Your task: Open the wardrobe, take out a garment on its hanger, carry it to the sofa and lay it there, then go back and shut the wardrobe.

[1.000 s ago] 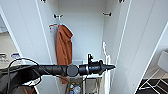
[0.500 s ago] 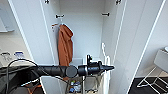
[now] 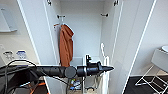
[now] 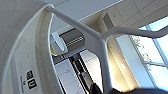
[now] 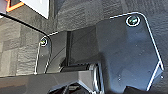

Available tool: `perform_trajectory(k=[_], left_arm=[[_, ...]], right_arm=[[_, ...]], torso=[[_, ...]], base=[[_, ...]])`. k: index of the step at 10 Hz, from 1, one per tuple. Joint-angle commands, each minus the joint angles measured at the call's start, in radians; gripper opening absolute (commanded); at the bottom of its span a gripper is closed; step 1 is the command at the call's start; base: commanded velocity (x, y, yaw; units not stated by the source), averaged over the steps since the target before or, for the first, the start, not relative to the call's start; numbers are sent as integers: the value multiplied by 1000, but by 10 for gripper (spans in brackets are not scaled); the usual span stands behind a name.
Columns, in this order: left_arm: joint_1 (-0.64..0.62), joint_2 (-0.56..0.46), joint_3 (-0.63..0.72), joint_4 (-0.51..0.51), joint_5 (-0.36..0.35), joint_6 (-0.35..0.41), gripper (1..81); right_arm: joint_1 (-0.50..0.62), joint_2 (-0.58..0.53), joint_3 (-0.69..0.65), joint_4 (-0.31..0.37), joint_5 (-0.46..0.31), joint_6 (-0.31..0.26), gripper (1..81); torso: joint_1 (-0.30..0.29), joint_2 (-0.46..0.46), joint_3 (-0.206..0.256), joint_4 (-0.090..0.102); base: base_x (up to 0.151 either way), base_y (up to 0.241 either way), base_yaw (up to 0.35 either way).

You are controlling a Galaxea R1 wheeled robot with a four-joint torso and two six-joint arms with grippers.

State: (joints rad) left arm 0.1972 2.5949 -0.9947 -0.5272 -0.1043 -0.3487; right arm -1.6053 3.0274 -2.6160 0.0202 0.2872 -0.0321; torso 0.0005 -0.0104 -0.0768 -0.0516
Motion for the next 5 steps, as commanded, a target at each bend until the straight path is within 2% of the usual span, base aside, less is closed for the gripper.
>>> perform_trajectory(k=[1,5], left_arm=[[-161,-7,37,36,-14,11,10],[-147,-11,41,41,-2,13,10]], right_arm=[[31,7,5,0,-48,-3,811],[29,7,5,0,-48,-3,811]], torso=[[0,0,0,0],[0,0,0,0]], base=[[-63,0,0],[0,0,0]])
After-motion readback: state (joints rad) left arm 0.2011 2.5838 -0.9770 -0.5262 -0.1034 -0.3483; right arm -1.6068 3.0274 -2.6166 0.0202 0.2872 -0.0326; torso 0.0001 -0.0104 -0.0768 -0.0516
